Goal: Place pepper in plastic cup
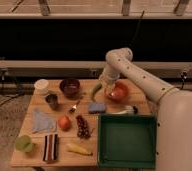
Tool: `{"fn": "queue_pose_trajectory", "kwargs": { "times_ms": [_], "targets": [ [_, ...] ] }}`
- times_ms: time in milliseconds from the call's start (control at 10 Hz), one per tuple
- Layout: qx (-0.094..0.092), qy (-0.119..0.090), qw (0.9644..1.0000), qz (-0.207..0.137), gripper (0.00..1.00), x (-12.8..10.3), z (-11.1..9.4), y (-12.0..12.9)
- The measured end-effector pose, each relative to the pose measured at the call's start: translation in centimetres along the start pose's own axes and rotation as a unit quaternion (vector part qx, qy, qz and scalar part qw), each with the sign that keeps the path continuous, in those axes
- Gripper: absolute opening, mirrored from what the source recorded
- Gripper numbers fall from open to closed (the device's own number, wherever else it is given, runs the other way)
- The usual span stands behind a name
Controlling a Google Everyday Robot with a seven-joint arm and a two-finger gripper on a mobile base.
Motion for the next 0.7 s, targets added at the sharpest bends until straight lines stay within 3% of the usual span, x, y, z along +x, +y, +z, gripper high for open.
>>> {"fn": "queue_pose_trajectory", "kwargs": {
  "times_ms": [200,700],
  "targets": [
    [-0.003,-0.008,0.9999,-0.014,0.65,-1.2,1.9,-1.4],
    [-0.009,-0.02,0.9994,-0.025,0.65,-1.9,4.0,-4.0]
  ]
}}
